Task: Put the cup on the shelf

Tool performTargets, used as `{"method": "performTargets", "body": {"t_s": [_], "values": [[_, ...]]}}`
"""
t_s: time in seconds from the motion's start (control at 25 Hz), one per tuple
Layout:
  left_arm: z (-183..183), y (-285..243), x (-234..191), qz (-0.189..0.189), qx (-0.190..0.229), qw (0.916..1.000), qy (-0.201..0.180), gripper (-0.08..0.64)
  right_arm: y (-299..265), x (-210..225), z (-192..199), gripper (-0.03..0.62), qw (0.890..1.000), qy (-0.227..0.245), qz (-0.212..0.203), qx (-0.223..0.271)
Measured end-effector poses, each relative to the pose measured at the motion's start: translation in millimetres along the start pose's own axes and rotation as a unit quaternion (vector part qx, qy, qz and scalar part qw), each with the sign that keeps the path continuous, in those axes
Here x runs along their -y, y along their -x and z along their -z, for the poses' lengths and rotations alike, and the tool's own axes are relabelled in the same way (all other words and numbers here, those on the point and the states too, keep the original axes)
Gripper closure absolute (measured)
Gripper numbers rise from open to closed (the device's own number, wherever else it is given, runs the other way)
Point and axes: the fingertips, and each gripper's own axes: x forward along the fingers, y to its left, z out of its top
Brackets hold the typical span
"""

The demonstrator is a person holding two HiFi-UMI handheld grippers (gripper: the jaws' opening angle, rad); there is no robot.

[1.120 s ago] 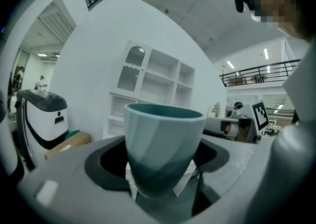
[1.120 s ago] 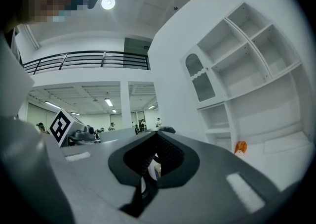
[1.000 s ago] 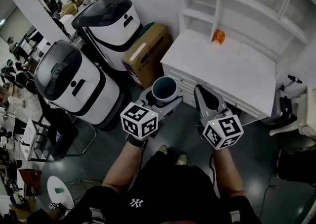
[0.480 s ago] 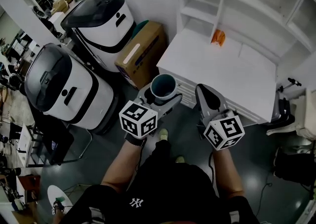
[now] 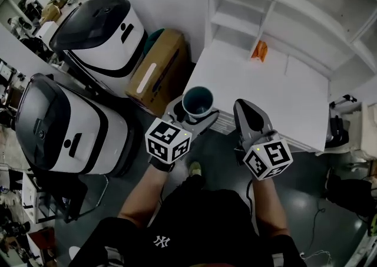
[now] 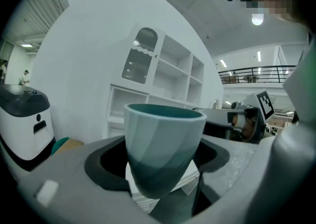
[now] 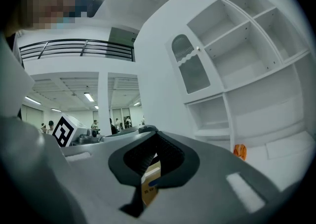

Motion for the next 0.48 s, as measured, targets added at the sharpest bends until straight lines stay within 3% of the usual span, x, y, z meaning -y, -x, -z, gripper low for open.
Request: {"method": "performTargets", "body": {"t_s": [0.48], "values": [[-4.9, -76.3, -59.4, 0.041, -0.017, 0.9990, -0.003, 0.175, -67.3, 47.4, 5.0, 0.581, 0.999, -0.012, 0.040, -0.009]]}}
